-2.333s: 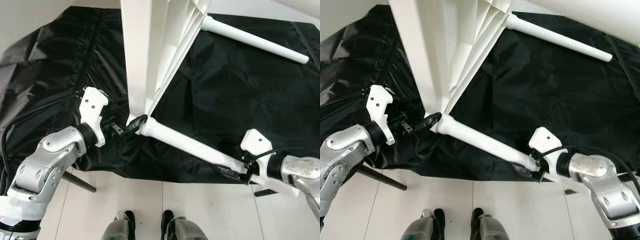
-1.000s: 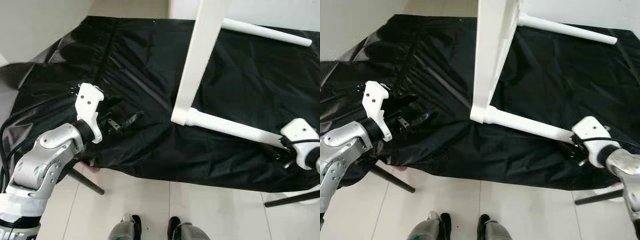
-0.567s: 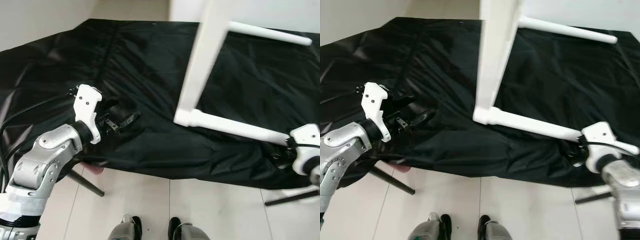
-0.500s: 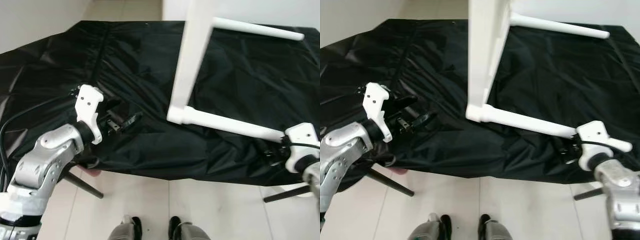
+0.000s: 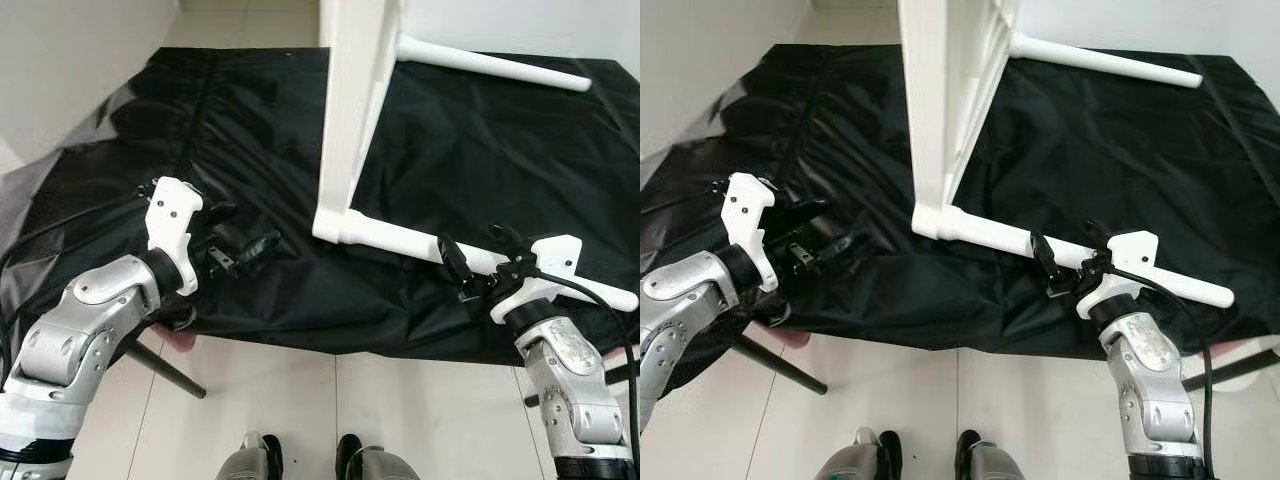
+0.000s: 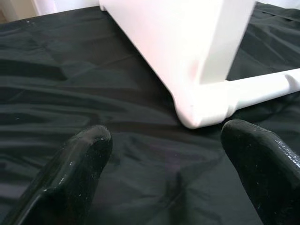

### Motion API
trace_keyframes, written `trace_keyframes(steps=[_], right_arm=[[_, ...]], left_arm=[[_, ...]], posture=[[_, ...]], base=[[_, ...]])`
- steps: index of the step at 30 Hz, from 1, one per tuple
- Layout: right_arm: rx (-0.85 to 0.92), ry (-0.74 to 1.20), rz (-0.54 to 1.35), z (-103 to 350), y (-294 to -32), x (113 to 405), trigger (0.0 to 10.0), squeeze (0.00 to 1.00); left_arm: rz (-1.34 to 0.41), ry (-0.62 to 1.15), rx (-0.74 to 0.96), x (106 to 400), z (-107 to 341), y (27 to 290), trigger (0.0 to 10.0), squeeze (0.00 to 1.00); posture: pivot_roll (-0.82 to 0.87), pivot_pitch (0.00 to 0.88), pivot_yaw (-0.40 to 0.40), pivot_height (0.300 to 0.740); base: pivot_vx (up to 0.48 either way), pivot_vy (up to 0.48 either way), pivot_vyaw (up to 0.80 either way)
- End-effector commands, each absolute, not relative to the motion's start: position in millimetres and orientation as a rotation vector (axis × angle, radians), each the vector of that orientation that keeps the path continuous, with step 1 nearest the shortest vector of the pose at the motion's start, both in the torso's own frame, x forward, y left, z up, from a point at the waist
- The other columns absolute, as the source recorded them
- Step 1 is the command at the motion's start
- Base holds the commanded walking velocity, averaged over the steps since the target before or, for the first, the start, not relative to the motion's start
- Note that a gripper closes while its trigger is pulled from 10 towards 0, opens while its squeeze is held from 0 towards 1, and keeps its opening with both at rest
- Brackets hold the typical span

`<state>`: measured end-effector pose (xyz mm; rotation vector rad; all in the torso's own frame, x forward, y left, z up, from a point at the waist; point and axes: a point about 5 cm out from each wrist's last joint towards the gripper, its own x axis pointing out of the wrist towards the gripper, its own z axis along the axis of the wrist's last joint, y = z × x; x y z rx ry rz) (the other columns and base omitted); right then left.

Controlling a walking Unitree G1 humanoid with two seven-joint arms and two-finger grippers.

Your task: Building children table

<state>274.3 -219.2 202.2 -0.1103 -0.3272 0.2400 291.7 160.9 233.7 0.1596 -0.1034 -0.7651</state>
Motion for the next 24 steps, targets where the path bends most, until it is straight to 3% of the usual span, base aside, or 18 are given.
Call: trace_keyframes(steps=[1,2,3,10,20,22,23,24], right_arm=[[-0.112,-0.324,0.222,200.6,-225.0,271.4,10.0,0.0],[-0.096,-0.332,0.211,202.1,-226.7,271.3,10.0,0.0],[-0.065,-0.346,0.194,203.7,-227.5,271.4,10.0,1.0],[-0.007,-0.391,0.108,206.6,-223.8,272.7,10.0,1.0],[0.041,-0.391,0.054,198.1,-198.3,276.1,10.0,1.0],[0.052,-0.387,0.05,196.3,-195.6,276.7,10.0,0.95],[0.06,-0.38,0.045,194.1,-192.0,277.7,10.0,0.0],[0.065,-0.376,0.041,192.7,-189.5,278.4,10.0,0.0]], left_arm=[[-0.837,-0.079,0.169,287.5,230.1,160.4,10.0,0.0],[-0.838,-0.079,0.167,287.6,230.2,160.5,10.0,0.0],[-0.837,-0.078,0.166,288.3,230.0,160.4,10.0,0.0],[-0.835,-0.078,0.165,288.7,228.3,158.3,10.0,0.0],[-0.72,-0.099,0.089,291.0,220.9,160.3,10.0,0.0],[-0.671,-0.109,0.075,293.1,219.2,162.9,10.0,0.0],[-0.608,-0.119,0.06,295.7,216.6,166.6,10.0,0.0],[-0.565,-0.125,0.049,297.5,214.7,169.2,10.0,0.0]], posture=[[0.01,0.202,0.034,0.74],[0.01,0.203,0.035,0.74],[0.01,0.201,0.035,0.74],[0.02,0.196,0.033,0.74],[0.02,0.169,0.035,0.74],[0.02,0.157,0.036,0.74],[0.02,0.145,0.038,0.74],[0.02,0.145,0.038,0.74]], base=[[0.0,0.0,0.0],[0.0,0.0,0.0],[0.0,0.0,0.0],[0.0,0.0,0.0],[0.0,0.0,0.0],[0.0,0.0,0.0],[0.0,0.0,0.0],[0.0,0.0,0.0]])
